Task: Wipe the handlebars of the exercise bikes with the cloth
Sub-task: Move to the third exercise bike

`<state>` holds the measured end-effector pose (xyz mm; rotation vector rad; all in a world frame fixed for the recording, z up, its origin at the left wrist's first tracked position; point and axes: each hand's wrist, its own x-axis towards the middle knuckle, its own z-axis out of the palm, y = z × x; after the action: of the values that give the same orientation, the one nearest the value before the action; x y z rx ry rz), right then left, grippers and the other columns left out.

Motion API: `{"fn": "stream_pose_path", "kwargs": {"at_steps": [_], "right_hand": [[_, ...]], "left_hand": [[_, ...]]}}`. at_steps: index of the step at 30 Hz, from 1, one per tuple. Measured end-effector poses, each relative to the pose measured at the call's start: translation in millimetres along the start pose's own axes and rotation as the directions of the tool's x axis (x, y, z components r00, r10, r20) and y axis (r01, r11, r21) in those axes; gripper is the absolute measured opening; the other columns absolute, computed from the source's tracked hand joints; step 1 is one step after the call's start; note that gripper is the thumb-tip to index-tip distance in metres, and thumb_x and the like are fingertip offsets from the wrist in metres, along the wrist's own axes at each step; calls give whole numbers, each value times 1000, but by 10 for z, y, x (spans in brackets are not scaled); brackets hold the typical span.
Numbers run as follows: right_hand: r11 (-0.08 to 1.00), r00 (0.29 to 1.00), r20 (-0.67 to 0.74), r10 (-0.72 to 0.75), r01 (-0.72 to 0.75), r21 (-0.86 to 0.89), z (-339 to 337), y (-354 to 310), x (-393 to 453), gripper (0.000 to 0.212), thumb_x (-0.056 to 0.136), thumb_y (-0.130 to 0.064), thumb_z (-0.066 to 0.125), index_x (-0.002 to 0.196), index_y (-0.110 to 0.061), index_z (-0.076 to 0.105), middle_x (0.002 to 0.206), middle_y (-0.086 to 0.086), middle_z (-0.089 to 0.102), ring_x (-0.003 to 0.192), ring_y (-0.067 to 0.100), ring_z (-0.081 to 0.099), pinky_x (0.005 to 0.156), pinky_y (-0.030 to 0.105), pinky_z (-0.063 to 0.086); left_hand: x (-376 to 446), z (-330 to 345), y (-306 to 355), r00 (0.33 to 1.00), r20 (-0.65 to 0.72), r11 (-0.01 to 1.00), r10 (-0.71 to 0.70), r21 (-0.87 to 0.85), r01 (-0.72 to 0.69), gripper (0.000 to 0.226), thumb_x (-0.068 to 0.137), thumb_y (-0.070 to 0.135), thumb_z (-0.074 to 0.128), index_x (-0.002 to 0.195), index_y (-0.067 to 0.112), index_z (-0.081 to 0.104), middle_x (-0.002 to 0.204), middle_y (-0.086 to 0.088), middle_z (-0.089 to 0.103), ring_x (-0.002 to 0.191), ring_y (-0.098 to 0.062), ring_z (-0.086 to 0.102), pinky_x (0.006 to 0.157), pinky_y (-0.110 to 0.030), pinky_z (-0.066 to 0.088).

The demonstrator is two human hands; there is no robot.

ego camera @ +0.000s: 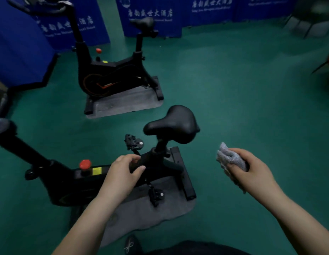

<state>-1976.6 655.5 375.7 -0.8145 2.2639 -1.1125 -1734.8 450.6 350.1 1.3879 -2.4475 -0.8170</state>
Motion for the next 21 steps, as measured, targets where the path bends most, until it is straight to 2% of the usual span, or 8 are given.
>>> {"fn": "stream_pose_path", "kwargs": {"at_steps": [2,5,7,10,14,19,21], "right_hand": [[1000,1000,-9,15,-16,-11,-364,243,8,31,84,-16,61,101,-43,63,94,-24,66,76,-7,60,59,12,42],[998,998,-40,53,-52,26,-817,529,60,29,85,-16,60,98,-41,64,90,-21,67,69,-8,60,52,7,41],[997,996,-53,67,-65,43,-1033,658,131,29,85,-16,60,98,-42,64,91,-20,68,70,-8,60,54,8,42],[994,995,-54,88,-84,69,-1253,797,280,28,85,-18,59,97,-43,63,92,-21,67,74,-10,59,59,16,41],[991,992,-68,104,-97,90,-1414,959,574,31,85,-18,60,91,-48,60,95,-25,65,80,-13,58,64,17,42],[989,987,-73,141,-137,59,-1619,1076,1274,33,86,-17,60,93,-49,59,90,-21,65,64,-15,56,46,6,38],[989,987,-78,143,-140,42,-1718,1041,1631,34,86,-16,60,92,-49,58,89,-21,65,63,-16,55,47,4,38]], "left_hand": [[-9,276,391,1000,17,1000,13,-9,-13,34,82,32,68,115,23,61,104,6,58,95,-10,55,84,-21,39],[6,600,924,998,48,999,50,-19,-49,36,83,35,67,117,27,59,104,11,55,96,-7,52,84,-20,38],[34,742,1192,994,72,997,81,-15,-80,36,83,36,66,117,29,58,106,13,54,98,-6,52,85,-21,39],[150,904,1442,989,108,995,98,7,-100,37,83,36,66,118,28,57,107,12,54,101,-6,51,88,-22,40],[411,1110,1601,986,147,996,79,19,-83,39,83,35,66,121,26,56,108,12,53,101,-5,50,88,-21,40],[1131,1416,1847,978,200,998,60,8,-63,40,83,36,66,121,27,56,110,11,54,99,-5,50,87,-22,41],[1504,1511,1970,977,205,998,62,-2,-63,39,83,35,67,119,27,57,108,10,54,97,-5,51,85,-20,40]]}}
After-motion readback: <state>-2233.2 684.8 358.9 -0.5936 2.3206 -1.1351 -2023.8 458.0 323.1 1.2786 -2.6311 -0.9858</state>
